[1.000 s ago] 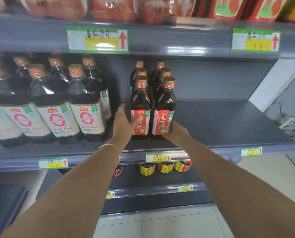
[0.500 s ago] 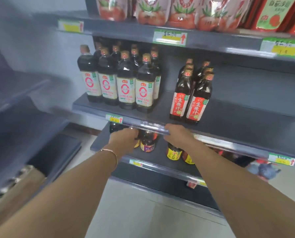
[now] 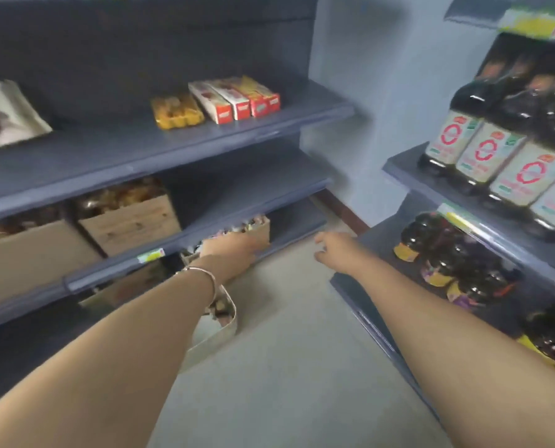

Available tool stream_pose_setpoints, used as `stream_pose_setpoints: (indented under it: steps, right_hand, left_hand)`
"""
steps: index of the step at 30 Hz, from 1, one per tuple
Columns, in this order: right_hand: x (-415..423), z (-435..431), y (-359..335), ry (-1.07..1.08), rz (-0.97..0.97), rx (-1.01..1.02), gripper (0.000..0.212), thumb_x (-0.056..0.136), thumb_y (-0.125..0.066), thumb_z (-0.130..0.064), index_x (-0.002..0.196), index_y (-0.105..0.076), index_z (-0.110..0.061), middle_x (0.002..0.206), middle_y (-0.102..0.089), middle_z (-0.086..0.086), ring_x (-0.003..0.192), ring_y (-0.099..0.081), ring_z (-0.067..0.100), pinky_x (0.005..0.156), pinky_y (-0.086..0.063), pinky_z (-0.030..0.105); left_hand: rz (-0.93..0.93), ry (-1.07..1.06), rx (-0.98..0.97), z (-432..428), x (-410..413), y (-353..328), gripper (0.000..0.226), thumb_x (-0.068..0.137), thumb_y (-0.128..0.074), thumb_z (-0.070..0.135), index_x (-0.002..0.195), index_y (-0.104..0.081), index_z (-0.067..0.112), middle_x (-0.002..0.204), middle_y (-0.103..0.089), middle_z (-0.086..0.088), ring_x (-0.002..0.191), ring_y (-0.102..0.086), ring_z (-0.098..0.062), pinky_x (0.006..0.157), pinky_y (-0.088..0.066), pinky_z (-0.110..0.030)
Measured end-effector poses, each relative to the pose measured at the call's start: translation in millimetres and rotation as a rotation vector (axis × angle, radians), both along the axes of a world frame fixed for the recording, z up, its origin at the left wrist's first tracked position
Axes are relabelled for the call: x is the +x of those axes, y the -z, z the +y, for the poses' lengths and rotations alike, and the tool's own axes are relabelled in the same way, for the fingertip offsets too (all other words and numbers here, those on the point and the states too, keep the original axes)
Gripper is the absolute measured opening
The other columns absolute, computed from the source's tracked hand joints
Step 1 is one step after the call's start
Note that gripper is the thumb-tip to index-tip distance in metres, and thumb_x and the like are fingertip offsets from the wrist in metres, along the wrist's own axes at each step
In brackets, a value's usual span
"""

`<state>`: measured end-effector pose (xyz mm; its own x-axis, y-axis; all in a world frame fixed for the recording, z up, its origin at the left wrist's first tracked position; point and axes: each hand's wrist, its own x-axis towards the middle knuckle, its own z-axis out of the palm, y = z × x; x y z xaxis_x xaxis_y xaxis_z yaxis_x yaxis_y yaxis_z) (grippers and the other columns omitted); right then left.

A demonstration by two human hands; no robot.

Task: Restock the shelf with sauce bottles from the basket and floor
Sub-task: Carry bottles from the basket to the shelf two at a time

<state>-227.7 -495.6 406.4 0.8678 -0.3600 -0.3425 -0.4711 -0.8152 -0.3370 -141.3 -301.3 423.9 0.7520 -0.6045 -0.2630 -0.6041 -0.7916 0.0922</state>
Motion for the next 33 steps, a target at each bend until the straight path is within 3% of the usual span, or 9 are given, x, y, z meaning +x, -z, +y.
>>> stream_pose_setpoints:
  steps: [2,6,8,17,21,26,29,33]
  right_hand:
    - [40,42,8,-0.064,0.014,0.013,0.040,0.091,-0.054,-0.030,0.130,-0.050,-0.022,0.127,-0.059,0.011,0.117,-0.055,0.030,0.097,-0.046,0.037]
    - [112,116,31,-0.143,0.050,0.053,0.042,0.089,-0.058,-0.032,0.130,-0.051,-0.024,0.126,-0.058,0.009,0.113,-0.057,0.030,0.098,-0.046,0.038]
    - [143,144,45,-0.169,0.077,0.075,0.043,0.090,-0.057,-0.033,0.131,-0.050,-0.024,0.126,-0.057,0.008,0.115,-0.056,0.029,0.099,-0.046,0.038]
    - [244,194,134,-0.217,0.170,0.155,0.037,0.090,-0.056,-0.030,0.126,-0.053,-0.022,0.111,-0.061,0.005,0.109,-0.058,0.030,0.093,-0.049,0.040]
    - [273,192,202,-0.213,0.230,0.193,0.038,0.090,-0.059,-0.030,0.127,-0.054,-0.021,0.121,-0.061,0.007,0.111,-0.057,0.028,0.097,-0.047,0.037]
    - [299,186,313,-0.217,0.330,0.232,0.023,0.088,-0.057,-0.026,0.110,-0.058,-0.018,0.112,-0.065,0.012,0.105,-0.060,0.030,0.084,-0.047,0.032]
    - [309,182,376,-0.190,0.370,0.246,0.039,0.091,-0.054,-0.023,0.129,-0.051,-0.014,0.120,-0.062,0.016,0.111,-0.058,0.033,0.091,-0.048,0.036]
    - [326,185,458,-0.162,0.381,0.219,0.045,0.089,-0.057,-0.021,0.131,-0.047,-0.008,0.125,-0.059,0.017,0.117,-0.055,0.033,0.092,-0.045,0.034]
  left_hand:
    - [-0.011,-0.122,0.028,48,26,7,0.030,0.096,-0.041,0.035,0.123,-0.051,0.031,0.119,-0.062,-0.002,0.108,-0.061,-0.029,0.086,-0.048,-0.037]
    - [0.037,-0.237,0.058,129,84,30,0.026,0.093,-0.044,0.027,0.115,-0.057,0.025,0.118,-0.064,-0.004,0.104,-0.062,-0.030,0.077,-0.046,-0.034]
    - [0.064,-0.270,0.080,157,111,41,0.027,0.093,-0.044,0.027,0.118,-0.056,0.023,0.120,-0.062,-0.005,0.107,-0.061,-0.030,0.080,-0.047,-0.036]
    - [0.195,-0.305,0.077,187,194,127,0.032,0.094,-0.044,0.030,0.125,-0.048,0.023,0.126,-0.058,-0.008,0.113,-0.057,-0.031,0.090,-0.046,-0.038]
    - [0.279,-0.313,0.091,184,219,196,0.029,0.094,-0.043,0.027,0.121,-0.051,0.022,0.121,-0.060,-0.008,0.109,-0.059,-0.032,0.086,-0.047,-0.037]
    - [0.422,-0.386,0.094,190,243,311,0.031,0.093,-0.045,0.033,0.123,-0.050,0.026,0.125,-0.058,-0.002,0.112,-0.057,-0.027,0.086,-0.045,-0.033]
    - [0.508,-0.441,0.062,186,253,381,0.035,0.092,-0.048,0.031,0.126,-0.047,0.024,0.130,-0.055,-0.003,0.117,-0.054,-0.025,0.092,-0.047,-0.036]
    - [0.564,-0.474,0.038,172,267,467,0.046,0.092,-0.051,0.030,0.135,-0.038,0.023,0.134,-0.050,-0.006,0.120,-0.051,-0.027,0.095,-0.047,-0.042]
